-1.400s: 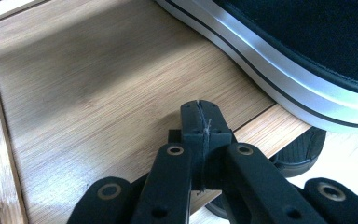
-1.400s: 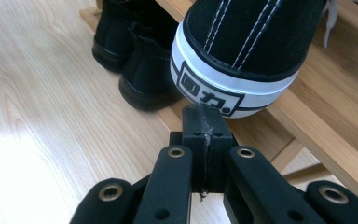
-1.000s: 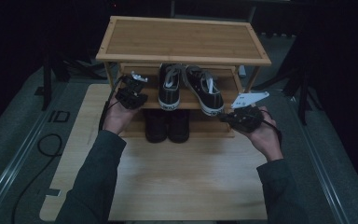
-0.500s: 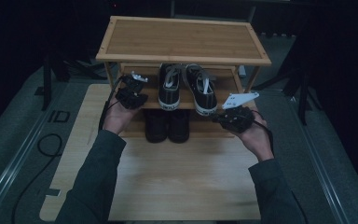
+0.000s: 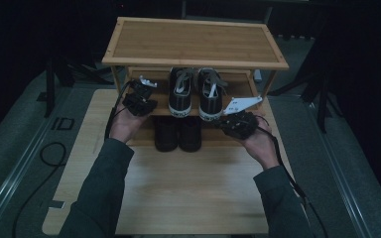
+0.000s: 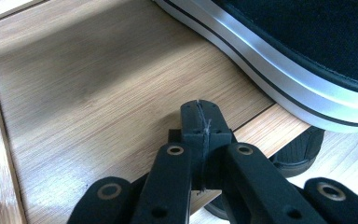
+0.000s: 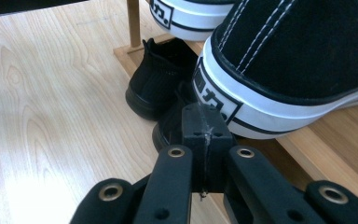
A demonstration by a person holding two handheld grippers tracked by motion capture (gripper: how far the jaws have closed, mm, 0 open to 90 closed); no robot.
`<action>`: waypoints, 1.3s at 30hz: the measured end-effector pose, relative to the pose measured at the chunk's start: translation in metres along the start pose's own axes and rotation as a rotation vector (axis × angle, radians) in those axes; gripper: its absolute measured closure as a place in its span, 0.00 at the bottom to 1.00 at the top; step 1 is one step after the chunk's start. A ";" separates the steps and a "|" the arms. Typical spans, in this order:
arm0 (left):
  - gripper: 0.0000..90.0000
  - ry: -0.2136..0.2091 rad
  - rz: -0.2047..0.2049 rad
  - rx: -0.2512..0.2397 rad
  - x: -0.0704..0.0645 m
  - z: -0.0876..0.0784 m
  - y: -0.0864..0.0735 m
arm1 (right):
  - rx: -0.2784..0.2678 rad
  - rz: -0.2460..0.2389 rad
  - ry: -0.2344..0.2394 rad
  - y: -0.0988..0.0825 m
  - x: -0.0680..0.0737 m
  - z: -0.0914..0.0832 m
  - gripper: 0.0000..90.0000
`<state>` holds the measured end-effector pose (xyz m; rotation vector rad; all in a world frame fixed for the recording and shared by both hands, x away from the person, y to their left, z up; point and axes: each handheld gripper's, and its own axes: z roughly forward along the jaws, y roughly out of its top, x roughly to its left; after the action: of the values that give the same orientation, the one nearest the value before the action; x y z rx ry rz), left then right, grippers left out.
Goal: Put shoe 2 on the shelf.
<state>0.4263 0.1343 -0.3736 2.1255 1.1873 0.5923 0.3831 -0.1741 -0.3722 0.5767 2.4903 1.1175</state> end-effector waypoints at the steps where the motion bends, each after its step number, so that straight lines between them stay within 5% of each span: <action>1: 1.00 0.000 0.001 0.000 0.000 0.000 0.000 | 0.003 -0.003 -0.003 0.001 0.000 0.002 1.00; 31: 1.00 0.002 0.001 -0.002 0.000 0.000 0.000 | 0.025 -0.002 0.003 0.010 -0.003 0.020 1.00; 39: 1.00 0.031 0.024 0.010 -0.004 0.000 0.002 | 0.034 -0.009 0.003 0.008 -0.002 0.023 1.00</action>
<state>0.4252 0.1297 -0.3726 2.1490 1.1856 0.6326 0.3976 -0.1556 -0.3800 0.5734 2.5161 1.0756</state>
